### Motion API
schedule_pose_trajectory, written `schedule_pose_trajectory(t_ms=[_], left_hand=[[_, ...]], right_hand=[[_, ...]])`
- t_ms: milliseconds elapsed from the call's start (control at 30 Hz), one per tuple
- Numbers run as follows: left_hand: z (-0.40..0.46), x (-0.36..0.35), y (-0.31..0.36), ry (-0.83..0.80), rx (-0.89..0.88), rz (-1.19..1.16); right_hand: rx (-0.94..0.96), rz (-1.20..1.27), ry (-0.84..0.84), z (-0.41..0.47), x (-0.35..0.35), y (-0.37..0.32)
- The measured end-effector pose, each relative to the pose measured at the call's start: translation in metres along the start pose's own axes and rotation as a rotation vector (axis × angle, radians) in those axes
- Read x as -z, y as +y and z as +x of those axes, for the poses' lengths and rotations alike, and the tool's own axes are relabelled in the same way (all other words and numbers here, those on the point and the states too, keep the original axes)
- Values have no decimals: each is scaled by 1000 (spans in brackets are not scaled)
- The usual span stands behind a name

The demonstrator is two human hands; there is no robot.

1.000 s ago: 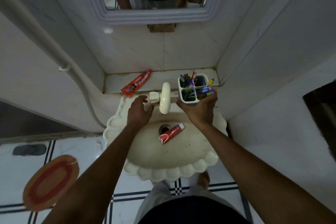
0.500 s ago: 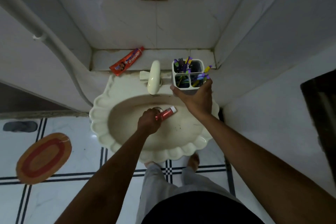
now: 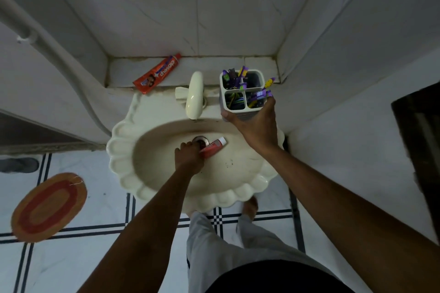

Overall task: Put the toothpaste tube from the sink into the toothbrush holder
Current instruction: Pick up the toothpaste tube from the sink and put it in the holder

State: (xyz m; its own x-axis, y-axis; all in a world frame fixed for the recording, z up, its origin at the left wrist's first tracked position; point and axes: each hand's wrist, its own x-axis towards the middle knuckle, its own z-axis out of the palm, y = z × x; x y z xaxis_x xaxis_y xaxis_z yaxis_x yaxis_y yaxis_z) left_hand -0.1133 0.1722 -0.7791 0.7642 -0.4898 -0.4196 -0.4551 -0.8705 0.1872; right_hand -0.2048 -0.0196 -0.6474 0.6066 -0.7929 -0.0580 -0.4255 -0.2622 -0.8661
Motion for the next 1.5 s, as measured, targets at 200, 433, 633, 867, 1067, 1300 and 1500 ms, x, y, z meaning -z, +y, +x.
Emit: schedule_pose_trajectory(t_ms=[200,433,633,867,1067,1300,1500], left_hand=[[-22,33,6,199,-27,-350],[-90,104,24,556,-266,-408],[-136,195,64,1011,-479,-338],[-90,233,99,1008,-495,-393],[-37,211,102,647,-425,-127],[-19,215,80,591,-398,-465],[-9,211,50,523,-212,-1049]], right_hand=[[-25,-17,-24,14,-10,17],[-13,-12,-75,13,-5,36],[5,9,-98,8,-2,32],[0,43,-96,5,2,22],[-1,-2,-96,14,-4,39],[2,81,-117,13,0,29],[-52,109,-64,6,-13,10]])
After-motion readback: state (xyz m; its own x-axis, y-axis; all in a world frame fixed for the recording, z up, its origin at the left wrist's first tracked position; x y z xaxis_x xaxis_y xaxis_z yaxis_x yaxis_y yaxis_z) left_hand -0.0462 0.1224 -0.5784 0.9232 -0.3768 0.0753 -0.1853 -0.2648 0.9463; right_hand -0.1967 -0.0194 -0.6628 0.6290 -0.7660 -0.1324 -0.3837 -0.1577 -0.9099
